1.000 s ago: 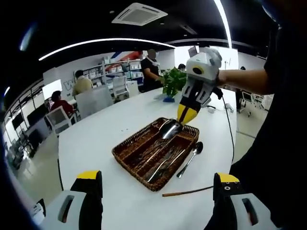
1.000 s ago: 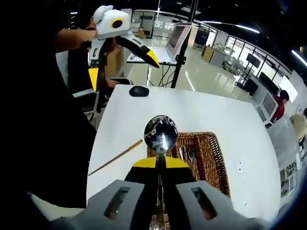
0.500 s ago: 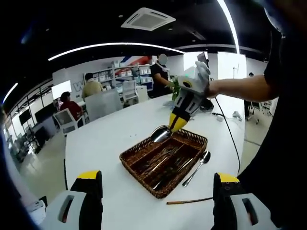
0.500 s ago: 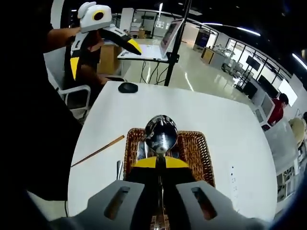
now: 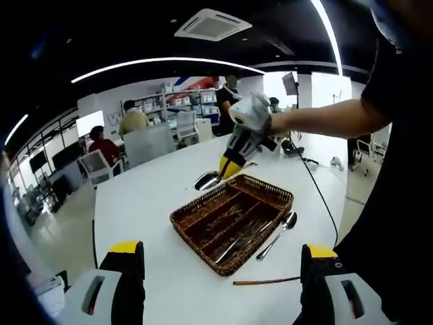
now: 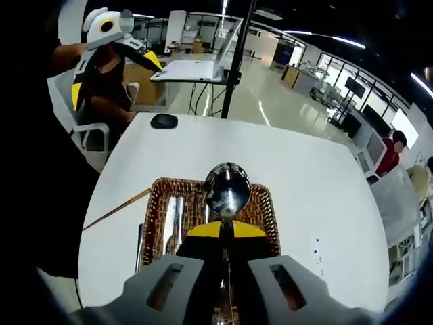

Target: Arrange the knives, forks, and spoons in their matching storage slots by inserting each utensil handle-first until every utensil is classified and aligned in the correct compartment

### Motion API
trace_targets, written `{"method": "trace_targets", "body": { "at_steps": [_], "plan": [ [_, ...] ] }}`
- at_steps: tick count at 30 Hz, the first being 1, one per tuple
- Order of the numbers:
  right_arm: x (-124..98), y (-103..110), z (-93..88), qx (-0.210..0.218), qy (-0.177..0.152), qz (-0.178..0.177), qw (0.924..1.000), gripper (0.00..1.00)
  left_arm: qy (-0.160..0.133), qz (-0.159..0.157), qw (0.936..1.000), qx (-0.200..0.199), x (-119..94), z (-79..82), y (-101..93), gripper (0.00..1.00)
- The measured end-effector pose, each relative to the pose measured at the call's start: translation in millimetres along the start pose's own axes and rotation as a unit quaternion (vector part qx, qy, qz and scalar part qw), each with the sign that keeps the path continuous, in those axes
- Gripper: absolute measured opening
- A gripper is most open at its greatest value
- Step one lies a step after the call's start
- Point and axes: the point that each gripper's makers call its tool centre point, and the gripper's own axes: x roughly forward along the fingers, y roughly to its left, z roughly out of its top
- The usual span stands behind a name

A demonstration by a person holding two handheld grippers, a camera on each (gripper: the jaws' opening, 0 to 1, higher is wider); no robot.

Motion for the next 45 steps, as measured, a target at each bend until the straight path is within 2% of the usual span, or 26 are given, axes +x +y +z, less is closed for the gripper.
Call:
{"method": "trace_targets", "body": {
  "at_steps": [12, 19, 24, 37, 45],
  "plan": [
    [8.8, -33.6, 1.6, -0.018, 0.011, -0.010, 0.9997, 0.00, 0.005, -0.001, 1.0000, -0.005, -7.1, -8.8, -0.4, 1.00],
    [12.8, -52.0, 5.4, -0.019, 0.005, -0.017, 0.9997, 0.00, 0.008, -0.002, 0.9999, -0.009, -7.8, -12.9, -3.5, 1.00],
    [14.8, -58.9, 6.4, -0.012, -0.004, -0.011, 0.9999, 0.00, 0.006, -0.001, 0.9999, -0.009, -7.6, -12.7, -3.9, 1.00],
    [14.5, -81.1, 1.0, -0.035, 0.001, -0.018, 0.9992, 0.00, 0.005, 0.002, 0.9998, -0.020, -1.8, -13.0, -0.9, 1.00],
    [17.9, -85.2, -2.3, -0.036, 0.003, -0.017, 0.9992, 0.00, 0.003, 0.001, 0.9997, -0.026, 2.9, -11.5, -0.4, 1.00]
  ]
}}
